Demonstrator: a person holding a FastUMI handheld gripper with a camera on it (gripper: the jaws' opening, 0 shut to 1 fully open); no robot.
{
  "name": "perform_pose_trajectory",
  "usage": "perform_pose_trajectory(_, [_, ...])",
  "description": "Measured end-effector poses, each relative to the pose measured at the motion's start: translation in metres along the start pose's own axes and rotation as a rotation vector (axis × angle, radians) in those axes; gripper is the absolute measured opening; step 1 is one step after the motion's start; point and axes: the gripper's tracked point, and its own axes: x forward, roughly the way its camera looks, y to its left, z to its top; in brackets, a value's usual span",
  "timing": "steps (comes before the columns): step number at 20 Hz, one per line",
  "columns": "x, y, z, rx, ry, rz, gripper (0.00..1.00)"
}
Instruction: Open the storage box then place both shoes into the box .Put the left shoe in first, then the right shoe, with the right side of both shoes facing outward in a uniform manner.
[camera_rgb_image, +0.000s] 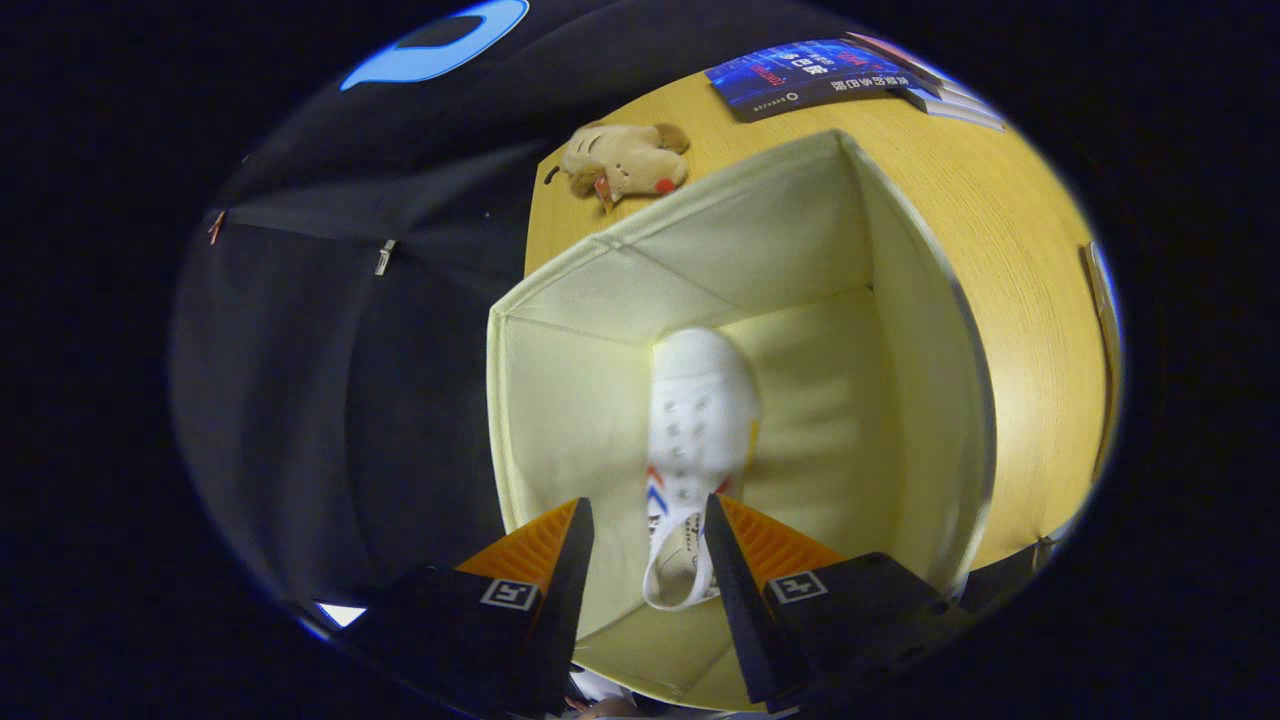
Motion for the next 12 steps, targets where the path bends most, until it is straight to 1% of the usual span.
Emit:
perform_pose_trajectory(1, [-0.004, 0.000, 0.002, -0.017, -0.007, 0.014, 0.70])
perform_pose_trajectory(3, [-0.018, 0.006, 0.005, -0.034, -0.011, 0.064, 0.75])
perform_pose_trajectory(4, [-0.030, 0.008, 0.004, -0.039, -0.015, 0.086, 0.82])
perform_pose_trajectory(6, [-0.056, 0.009, 0.009, -0.056, -0.035, 0.128, 0.84])
perform_pose_trajectory(9, [-0.104, -0.008, 0.025, -0.070, -0.092, 0.152, 0.84])
perform_pose_trajectory(11, [-0.140, -0.031, 0.041, -0.068, -0.153, 0.144, 0.84])
perform_pose_trajectory(12, [-0.160, -0.048, 0.051, -0.062, -0.194, 0.125, 0.84])
